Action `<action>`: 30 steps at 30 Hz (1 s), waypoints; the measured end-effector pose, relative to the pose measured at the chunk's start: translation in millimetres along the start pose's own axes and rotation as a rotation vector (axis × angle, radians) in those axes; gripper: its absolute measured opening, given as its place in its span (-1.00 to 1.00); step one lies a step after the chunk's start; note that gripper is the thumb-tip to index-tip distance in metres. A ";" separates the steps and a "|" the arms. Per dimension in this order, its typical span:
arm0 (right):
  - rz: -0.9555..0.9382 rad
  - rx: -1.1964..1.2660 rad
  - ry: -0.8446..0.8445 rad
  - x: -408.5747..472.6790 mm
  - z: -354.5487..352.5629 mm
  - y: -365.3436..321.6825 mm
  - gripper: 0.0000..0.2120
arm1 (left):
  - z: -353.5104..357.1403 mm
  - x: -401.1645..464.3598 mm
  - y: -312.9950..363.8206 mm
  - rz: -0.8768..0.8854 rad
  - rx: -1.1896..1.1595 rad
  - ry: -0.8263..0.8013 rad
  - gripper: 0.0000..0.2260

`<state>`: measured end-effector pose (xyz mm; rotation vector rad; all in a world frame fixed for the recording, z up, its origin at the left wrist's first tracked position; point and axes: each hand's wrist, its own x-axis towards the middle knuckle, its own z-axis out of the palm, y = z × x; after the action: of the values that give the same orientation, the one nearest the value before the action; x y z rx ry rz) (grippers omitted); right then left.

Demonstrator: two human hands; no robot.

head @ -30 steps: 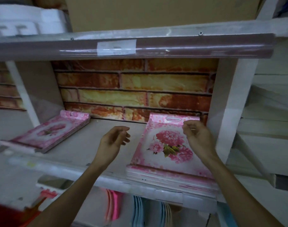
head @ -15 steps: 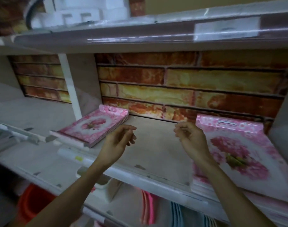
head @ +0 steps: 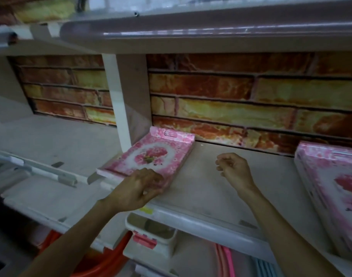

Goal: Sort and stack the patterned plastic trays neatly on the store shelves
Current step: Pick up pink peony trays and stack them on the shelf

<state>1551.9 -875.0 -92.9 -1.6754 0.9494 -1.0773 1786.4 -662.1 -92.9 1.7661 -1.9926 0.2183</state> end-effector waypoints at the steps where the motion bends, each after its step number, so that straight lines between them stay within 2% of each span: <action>1: 0.027 -0.004 -0.004 3.2 9.8 1.7 -0.84 | -0.1 -2.4 -8.1 0.028 0.034 -0.026 -0.65; 3: 0.074 -0.017 -0.005 9.3 26.7 5.7 -0.84 | 2.1 -4.8 -21.1 0.085 0.122 -0.070 -0.63; 6: 0.135 -0.023 -0.017 16.7 50.6 13.0 -0.83 | 9.0 -3.7 -33.7 0.201 0.296 -0.067 -0.70; 10: 0.262 0.026 -0.057 19.9 78.4 23.8 -0.85 | 12.9 -0.2 -39.6 0.306 0.363 -0.028 -0.75; 14: 0.436 0.295 -0.107 19.3 102.5 19.2 -0.82 | 8.7 7.4 -41.0 0.360 0.391 0.001 -0.75; 19: 0.625 0.531 -0.267 35.1 132.6 1.0 -0.44 | -7.4 32.4 -37.0 0.364 0.378 0.108 -0.78; 23: 0.661 0.759 -0.309 55.4 156.3 -17.6 -0.62 | -21.0 48.6 -34.8 0.397 0.380 0.137 -0.79; 25: 0.658 0.638 -0.206 64.0 166.7 -21.3 -0.73 | -23.8 51.6 -33.4 0.416 0.370 0.144 -0.79; 27: 0.630 0.405 -0.069 67.2 173.3 -20.3 -0.80 | -24.4 51.4 -32.5 0.428 0.360 0.138 -0.78; 30: 0.633 0.236 -0.008 64.2 172.3 -18.3 -0.86 | -22.5 48.1 -32.8 0.419 0.330 0.106 -0.78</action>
<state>1736.5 -880.6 -96.7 -1.0718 1.1871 -0.7136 1820.4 -701.1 -58.0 1.4529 -2.3285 0.7992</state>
